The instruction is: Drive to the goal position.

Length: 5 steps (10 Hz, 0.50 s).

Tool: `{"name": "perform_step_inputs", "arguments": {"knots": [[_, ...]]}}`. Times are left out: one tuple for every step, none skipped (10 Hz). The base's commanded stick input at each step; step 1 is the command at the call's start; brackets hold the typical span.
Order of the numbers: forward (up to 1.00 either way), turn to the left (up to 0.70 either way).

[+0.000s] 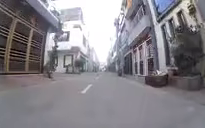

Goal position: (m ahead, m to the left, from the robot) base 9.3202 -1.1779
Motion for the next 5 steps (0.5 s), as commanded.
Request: {"name": "perform_step_inputs", "arguments": {"knots": [[0.7, 0.0], [0.7, 0.0], [0.7, 0.0], [0.7, 0.0], [0.7, 0.0]]}}
